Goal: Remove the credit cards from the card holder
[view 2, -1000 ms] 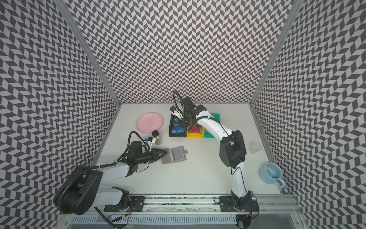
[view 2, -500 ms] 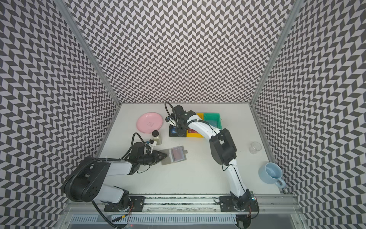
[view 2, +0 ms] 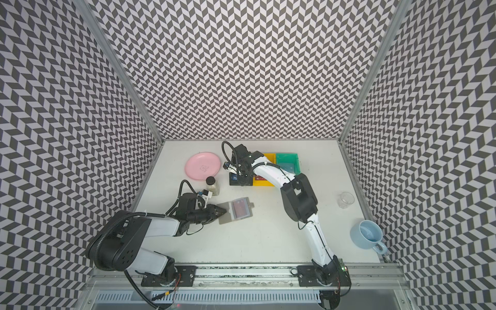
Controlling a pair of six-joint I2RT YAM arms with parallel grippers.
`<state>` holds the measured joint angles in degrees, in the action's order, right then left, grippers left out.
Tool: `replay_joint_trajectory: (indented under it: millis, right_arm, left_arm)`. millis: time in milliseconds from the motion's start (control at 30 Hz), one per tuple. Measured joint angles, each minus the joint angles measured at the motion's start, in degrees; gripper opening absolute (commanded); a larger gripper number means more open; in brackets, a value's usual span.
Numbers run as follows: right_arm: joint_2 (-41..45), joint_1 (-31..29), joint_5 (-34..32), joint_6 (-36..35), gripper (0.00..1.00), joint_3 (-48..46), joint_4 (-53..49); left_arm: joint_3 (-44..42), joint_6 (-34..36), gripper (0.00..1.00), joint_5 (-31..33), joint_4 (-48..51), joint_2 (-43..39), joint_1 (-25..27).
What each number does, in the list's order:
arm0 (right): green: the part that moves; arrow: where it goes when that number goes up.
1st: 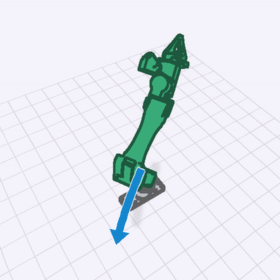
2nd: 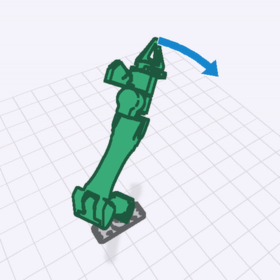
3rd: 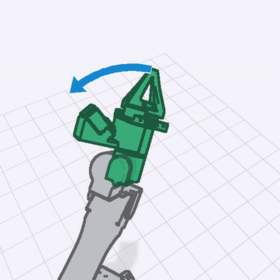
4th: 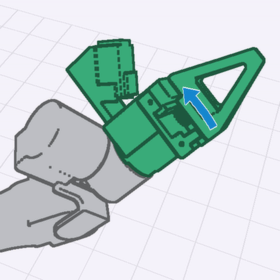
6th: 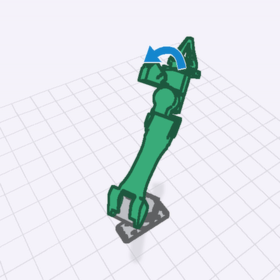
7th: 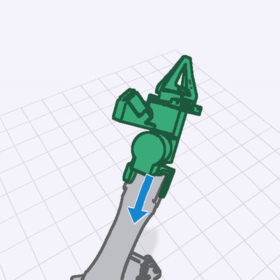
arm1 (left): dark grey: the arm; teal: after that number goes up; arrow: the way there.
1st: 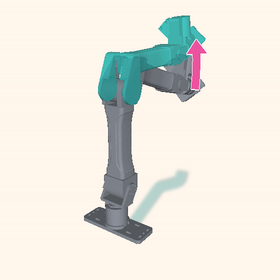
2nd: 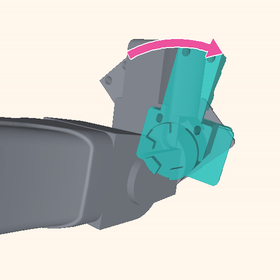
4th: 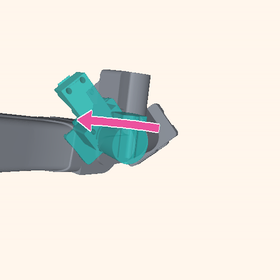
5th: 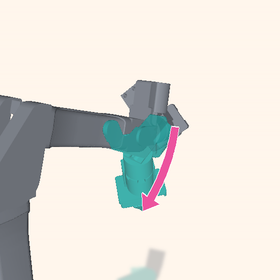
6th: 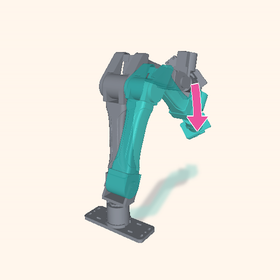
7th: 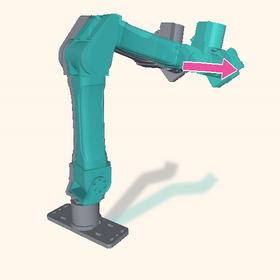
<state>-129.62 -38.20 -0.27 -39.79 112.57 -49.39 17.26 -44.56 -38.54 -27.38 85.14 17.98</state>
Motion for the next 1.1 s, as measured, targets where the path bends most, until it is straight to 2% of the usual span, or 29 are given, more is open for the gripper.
replay_joint_trajectory:
  millis: [267,633,933,1100]
  right_arm:
    - [-0.15,-0.04,0.31,-1.6,0.0,0.0,0.04]
    - [-0.15,-0.04,0.07,-1.55,0.08,0.0,0.24]
    - [-0.15,-0.04,-0.5,-1.64,0.09,0.0,1.53]
    - [-0.2,-0.02,-1.64,-1.68,0.23,0.02,2.12]
  left_arm:
    - [0.0,0.17,0.26,0.37,0.02,0.0,0.0]
    - [0.02,0.44,0.25,0.46,0.04,0.0,0.0]
    - [0.02,1.05,0.25,0.74,0.04,0.0,0.0]
    - [0.04,1.2,0.25,0.81,0.04,0.0,0.0]
